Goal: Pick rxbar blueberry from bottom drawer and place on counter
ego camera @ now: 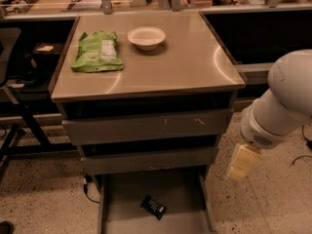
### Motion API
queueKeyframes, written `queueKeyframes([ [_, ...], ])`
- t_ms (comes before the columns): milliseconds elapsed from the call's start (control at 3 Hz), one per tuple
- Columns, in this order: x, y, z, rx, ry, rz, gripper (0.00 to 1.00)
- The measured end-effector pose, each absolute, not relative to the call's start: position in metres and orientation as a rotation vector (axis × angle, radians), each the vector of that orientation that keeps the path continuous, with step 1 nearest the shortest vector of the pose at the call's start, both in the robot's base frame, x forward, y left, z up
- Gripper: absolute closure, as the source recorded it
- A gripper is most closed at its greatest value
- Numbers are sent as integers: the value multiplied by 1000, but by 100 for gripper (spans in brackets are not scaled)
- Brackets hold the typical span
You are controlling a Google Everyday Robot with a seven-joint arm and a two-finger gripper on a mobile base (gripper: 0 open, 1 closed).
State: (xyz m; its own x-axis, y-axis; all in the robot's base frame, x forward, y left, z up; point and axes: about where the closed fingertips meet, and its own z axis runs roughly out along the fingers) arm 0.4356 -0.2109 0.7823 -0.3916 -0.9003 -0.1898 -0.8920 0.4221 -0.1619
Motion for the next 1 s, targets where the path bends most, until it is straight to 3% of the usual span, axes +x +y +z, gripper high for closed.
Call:
queueKeyframes([
  [667, 458, -207, 630, -1473, 2521, 58, 0],
  [1000, 458, -206, 630, -1473, 2521, 59, 0],
])
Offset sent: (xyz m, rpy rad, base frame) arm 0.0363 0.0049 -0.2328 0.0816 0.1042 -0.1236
